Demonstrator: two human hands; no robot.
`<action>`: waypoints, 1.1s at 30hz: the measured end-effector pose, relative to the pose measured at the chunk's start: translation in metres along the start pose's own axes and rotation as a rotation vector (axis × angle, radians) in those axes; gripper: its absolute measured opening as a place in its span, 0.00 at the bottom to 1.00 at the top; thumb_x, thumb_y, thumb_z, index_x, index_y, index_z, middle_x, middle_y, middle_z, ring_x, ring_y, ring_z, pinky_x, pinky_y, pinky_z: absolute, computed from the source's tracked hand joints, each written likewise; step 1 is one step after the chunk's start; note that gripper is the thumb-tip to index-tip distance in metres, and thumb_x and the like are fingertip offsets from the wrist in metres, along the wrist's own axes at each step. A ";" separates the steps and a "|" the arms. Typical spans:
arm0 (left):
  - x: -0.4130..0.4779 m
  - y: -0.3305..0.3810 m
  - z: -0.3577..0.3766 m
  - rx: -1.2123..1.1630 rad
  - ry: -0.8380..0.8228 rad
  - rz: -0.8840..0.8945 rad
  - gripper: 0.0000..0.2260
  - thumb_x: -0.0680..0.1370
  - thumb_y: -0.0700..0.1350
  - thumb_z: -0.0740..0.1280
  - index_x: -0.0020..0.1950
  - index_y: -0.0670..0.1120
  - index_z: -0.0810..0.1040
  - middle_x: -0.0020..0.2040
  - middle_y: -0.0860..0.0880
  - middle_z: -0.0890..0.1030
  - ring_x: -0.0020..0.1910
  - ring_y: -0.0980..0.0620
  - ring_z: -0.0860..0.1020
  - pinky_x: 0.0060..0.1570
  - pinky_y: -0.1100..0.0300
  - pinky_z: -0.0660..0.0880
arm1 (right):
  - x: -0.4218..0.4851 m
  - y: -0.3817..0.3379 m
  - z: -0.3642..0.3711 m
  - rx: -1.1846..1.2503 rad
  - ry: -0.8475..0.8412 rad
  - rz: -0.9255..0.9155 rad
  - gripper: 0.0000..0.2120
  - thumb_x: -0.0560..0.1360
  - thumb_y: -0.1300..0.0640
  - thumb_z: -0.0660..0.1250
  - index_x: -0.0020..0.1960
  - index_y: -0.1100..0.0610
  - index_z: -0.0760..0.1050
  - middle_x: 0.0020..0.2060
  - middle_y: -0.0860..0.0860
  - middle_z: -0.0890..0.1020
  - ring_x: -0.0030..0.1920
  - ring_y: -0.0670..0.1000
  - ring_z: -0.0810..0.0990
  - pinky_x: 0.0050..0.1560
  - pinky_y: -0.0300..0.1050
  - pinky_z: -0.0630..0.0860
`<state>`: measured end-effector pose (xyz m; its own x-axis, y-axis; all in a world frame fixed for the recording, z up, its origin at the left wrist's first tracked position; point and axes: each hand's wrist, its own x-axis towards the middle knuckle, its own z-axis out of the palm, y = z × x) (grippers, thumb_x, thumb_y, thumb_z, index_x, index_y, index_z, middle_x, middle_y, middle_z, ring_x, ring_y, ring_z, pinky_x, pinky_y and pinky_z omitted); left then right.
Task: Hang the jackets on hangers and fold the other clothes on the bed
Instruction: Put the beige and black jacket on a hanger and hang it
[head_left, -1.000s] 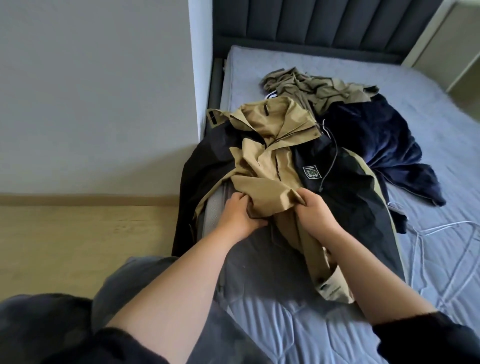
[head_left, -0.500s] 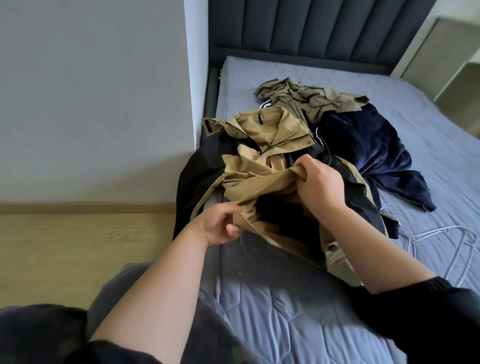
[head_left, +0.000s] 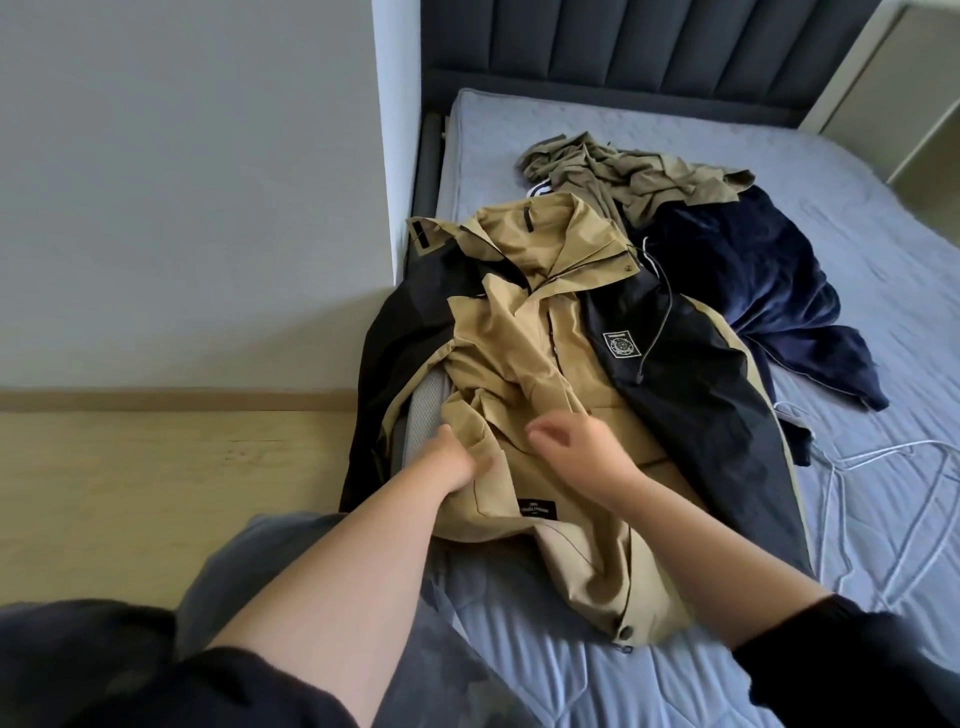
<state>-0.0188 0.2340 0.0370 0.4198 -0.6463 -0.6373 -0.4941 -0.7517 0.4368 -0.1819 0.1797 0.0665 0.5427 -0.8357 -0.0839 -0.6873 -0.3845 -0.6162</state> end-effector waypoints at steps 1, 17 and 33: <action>0.000 0.000 0.002 0.000 0.013 0.020 0.29 0.76 0.55 0.63 0.74 0.44 0.61 0.65 0.43 0.72 0.61 0.42 0.73 0.61 0.51 0.71 | 0.004 0.004 0.000 -0.020 0.229 0.012 0.09 0.78 0.55 0.64 0.54 0.56 0.80 0.50 0.49 0.81 0.52 0.50 0.76 0.53 0.42 0.72; -0.004 -0.014 0.021 0.597 0.489 0.357 0.40 0.76 0.44 0.66 0.78 0.52 0.41 0.72 0.42 0.61 0.69 0.42 0.62 0.64 0.49 0.65 | 0.024 0.109 0.020 -0.241 -0.157 0.636 0.50 0.69 0.39 0.70 0.78 0.57 0.46 0.77 0.56 0.51 0.76 0.59 0.53 0.74 0.57 0.57; -0.002 0.027 0.061 0.594 0.346 0.553 0.28 0.82 0.55 0.51 0.78 0.53 0.43 0.79 0.48 0.47 0.78 0.47 0.44 0.73 0.41 0.46 | -0.050 0.136 -0.022 -0.563 -0.044 0.211 0.08 0.77 0.58 0.56 0.53 0.56 0.73 0.54 0.55 0.79 0.55 0.57 0.77 0.53 0.45 0.72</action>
<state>-0.0797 0.2226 0.0114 0.1633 -0.9732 -0.1621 -0.9683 -0.1896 0.1624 -0.3136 0.1605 0.0041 0.3781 -0.9042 -0.1987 -0.9257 -0.3707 -0.0744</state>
